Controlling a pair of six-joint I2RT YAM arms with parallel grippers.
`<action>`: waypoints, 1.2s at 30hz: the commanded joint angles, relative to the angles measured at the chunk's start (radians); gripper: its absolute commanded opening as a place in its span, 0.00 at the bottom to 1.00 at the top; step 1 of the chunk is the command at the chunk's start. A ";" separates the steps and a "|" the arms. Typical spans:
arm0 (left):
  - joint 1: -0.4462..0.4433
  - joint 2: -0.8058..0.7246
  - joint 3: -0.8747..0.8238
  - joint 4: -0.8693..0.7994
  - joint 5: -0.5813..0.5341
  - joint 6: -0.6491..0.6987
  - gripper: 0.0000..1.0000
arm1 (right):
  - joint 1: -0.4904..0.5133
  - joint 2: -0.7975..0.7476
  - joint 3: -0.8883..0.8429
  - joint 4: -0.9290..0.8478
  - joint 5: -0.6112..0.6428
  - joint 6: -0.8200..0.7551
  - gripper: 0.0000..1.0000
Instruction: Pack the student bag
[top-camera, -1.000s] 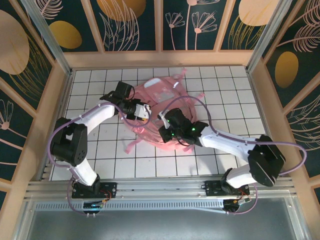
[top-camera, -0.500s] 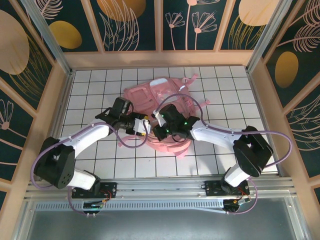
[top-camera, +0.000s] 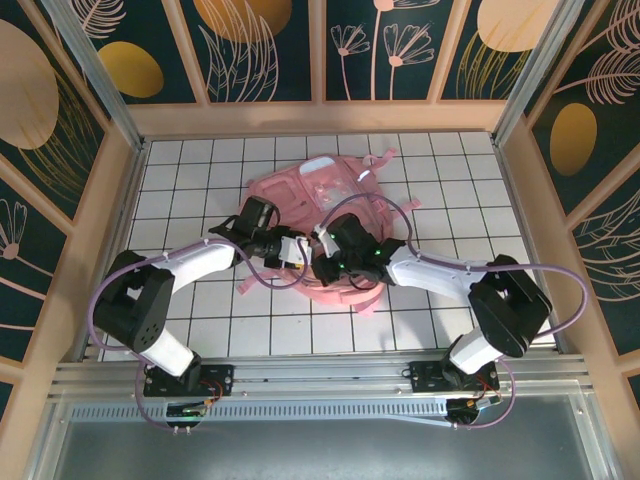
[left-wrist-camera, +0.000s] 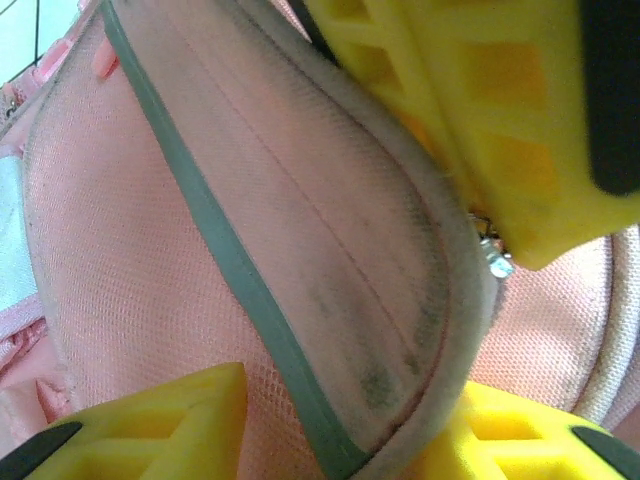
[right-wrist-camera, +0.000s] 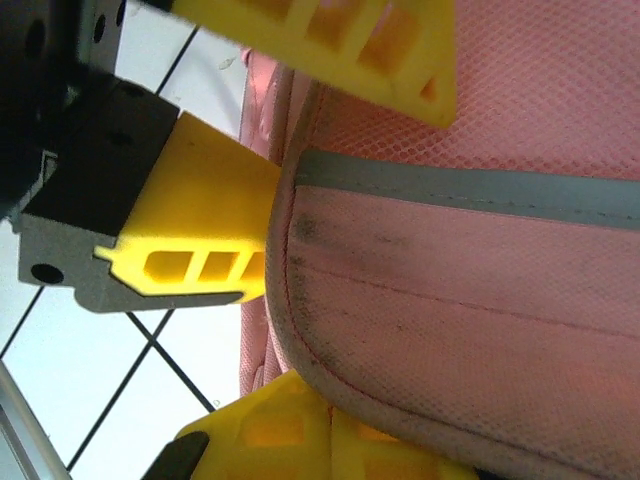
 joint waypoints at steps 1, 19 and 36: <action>-0.027 0.024 0.038 0.009 0.086 0.013 0.32 | -0.007 -0.049 0.016 0.036 -0.067 0.006 0.00; -0.025 0.031 0.170 -0.233 0.222 -0.088 0.00 | 0.010 -0.083 -0.048 -0.044 0.205 0.012 0.30; -0.023 0.050 0.205 -0.254 0.208 -0.228 0.00 | 0.145 -0.049 0.052 -0.226 0.734 0.265 0.00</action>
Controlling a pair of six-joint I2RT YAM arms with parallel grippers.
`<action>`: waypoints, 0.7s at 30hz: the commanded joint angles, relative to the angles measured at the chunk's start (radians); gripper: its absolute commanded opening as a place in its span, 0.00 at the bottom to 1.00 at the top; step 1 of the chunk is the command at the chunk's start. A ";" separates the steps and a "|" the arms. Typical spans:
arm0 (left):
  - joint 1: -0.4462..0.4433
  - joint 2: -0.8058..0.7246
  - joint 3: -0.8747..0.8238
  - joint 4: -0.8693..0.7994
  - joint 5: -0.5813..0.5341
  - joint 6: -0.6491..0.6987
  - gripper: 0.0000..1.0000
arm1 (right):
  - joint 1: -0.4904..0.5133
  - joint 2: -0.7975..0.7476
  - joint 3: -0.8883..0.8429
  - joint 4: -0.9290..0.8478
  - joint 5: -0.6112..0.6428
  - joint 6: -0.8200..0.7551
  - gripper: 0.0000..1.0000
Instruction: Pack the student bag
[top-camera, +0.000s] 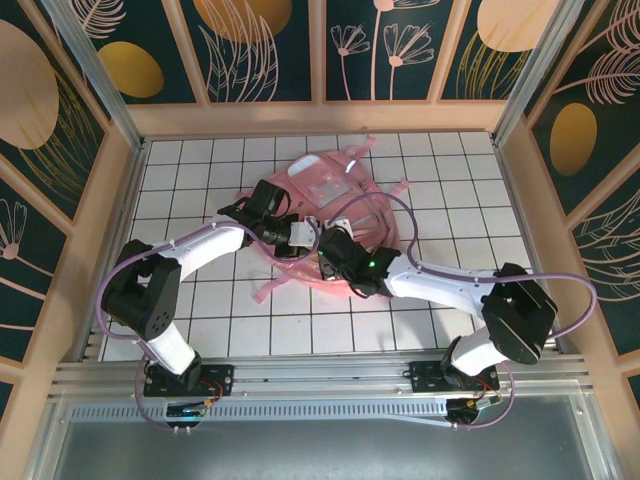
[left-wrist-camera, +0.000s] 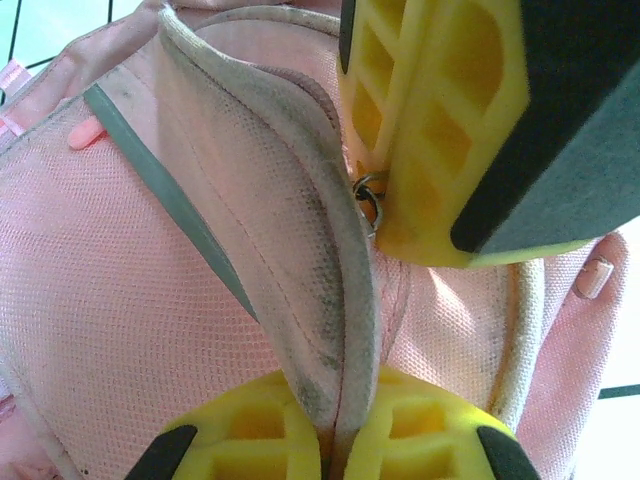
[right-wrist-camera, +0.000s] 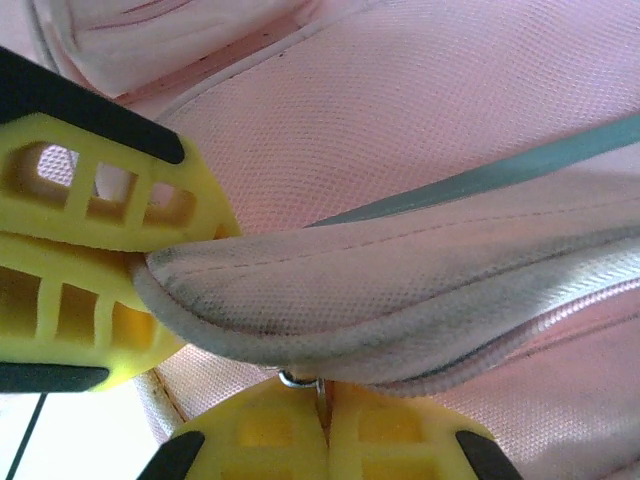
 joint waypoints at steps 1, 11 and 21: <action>-0.010 -0.034 -0.005 -0.061 0.092 -0.054 0.00 | 0.001 -0.012 0.019 -0.109 0.095 0.005 0.00; 0.018 -0.080 -0.045 -0.080 0.049 0.113 0.00 | -0.083 -0.164 -0.022 -0.201 -0.222 -0.194 0.00; 0.057 -0.066 -0.048 -0.195 -0.077 0.293 0.00 | -0.288 -0.161 -0.070 -0.244 -0.352 -0.318 0.00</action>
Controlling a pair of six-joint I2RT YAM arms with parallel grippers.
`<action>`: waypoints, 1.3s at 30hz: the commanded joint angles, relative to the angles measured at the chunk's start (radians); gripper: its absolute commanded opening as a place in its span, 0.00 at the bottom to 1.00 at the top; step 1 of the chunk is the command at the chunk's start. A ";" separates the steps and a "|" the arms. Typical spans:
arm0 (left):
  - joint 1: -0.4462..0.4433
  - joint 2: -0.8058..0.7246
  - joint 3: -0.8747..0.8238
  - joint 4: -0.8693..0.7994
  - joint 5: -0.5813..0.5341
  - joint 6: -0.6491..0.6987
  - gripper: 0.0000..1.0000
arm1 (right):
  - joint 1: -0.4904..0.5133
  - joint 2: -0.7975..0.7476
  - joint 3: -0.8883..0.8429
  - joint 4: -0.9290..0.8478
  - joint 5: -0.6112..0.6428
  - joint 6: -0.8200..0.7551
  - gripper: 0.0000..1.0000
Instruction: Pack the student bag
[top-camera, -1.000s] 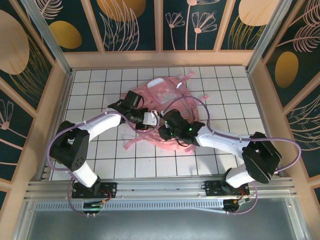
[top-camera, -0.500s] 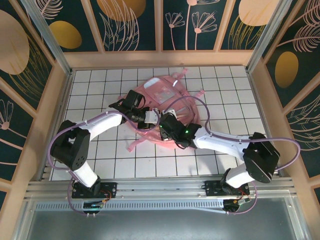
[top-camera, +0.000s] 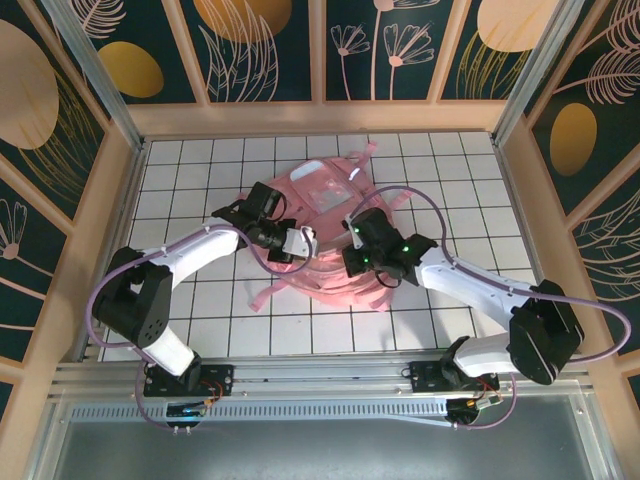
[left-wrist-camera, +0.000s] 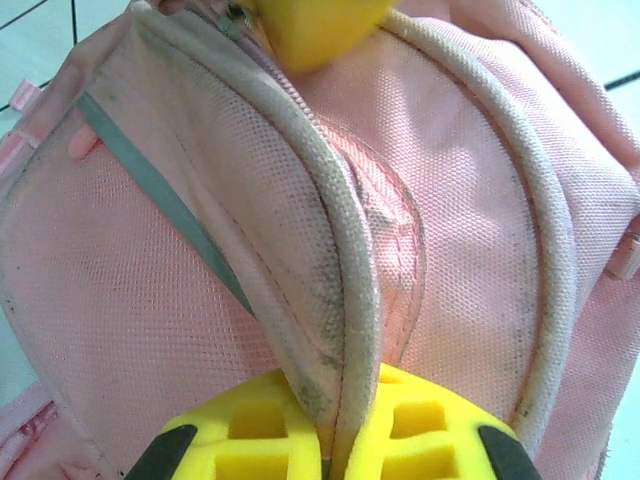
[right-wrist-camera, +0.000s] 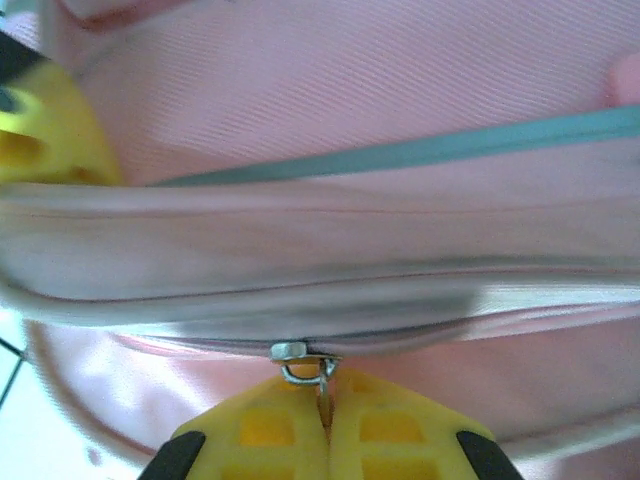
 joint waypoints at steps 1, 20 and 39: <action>0.040 -0.017 -0.031 -0.100 -0.078 0.105 0.00 | -0.055 -0.003 -0.020 -0.107 0.031 -0.072 0.00; 0.228 0.011 0.114 -0.130 -0.143 0.078 0.42 | 0.069 0.149 0.060 0.123 -0.319 -0.038 0.00; -0.019 -0.178 -0.221 0.162 -0.070 -0.294 0.50 | 0.062 0.237 0.105 0.210 -0.366 -0.018 0.00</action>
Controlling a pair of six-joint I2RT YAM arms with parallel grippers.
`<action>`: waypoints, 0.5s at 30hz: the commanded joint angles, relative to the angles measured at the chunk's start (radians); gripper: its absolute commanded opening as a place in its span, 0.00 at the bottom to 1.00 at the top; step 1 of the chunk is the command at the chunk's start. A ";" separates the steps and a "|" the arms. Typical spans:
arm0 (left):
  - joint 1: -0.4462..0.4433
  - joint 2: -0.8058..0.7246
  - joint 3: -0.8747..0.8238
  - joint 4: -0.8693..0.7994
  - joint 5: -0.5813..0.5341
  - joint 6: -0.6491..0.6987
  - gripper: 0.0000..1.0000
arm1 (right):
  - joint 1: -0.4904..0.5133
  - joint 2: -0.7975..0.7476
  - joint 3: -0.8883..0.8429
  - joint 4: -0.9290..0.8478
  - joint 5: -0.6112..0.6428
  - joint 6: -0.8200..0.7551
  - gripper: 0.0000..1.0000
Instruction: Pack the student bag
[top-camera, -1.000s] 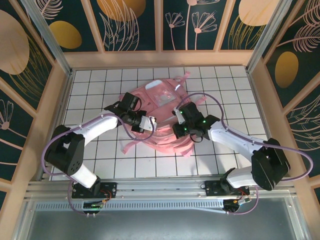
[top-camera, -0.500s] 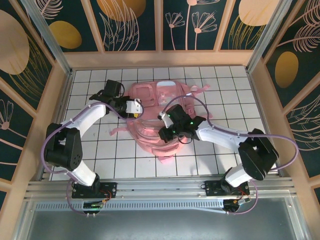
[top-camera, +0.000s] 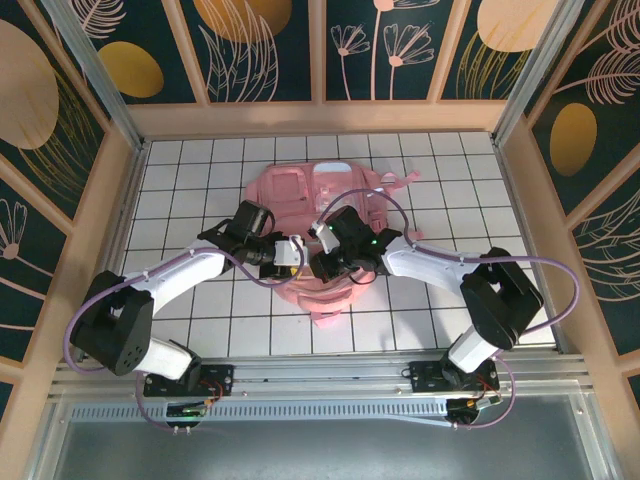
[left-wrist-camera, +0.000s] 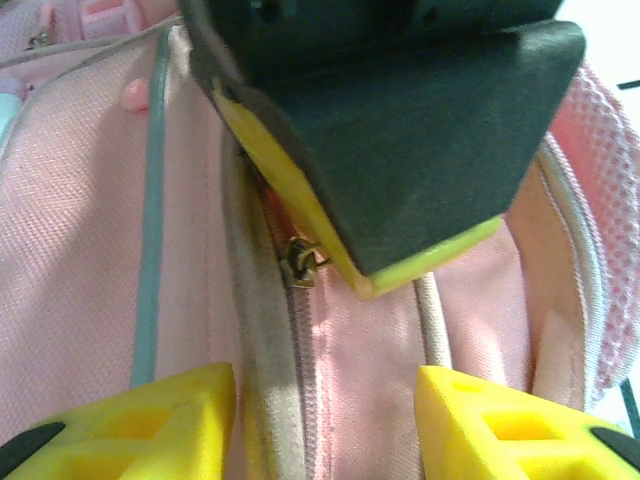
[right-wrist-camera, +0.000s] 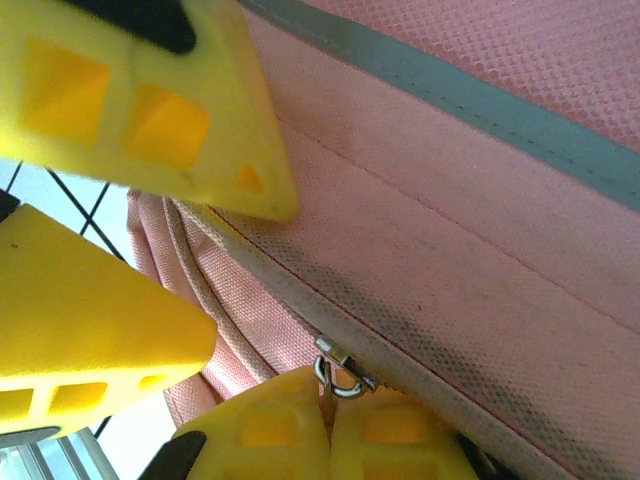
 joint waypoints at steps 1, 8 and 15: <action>-0.007 -0.003 -0.006 0.047 -0.027 -0.047 0.49 | -0.001 -0.032 0.011 0.053 -0.034 0.022 0.00; -0.009 0.013 -0.020 0.149 -0.114 -0.103 0.31 | -0.001 -0.052 0.007 0.057 -0.040 0.034 0.00; -0.011 0.021 -0.002 0.117 -0.077 -0.064 0.00 | -0.010 -0.074 -0.014 0.021 0.047 0.033 0.00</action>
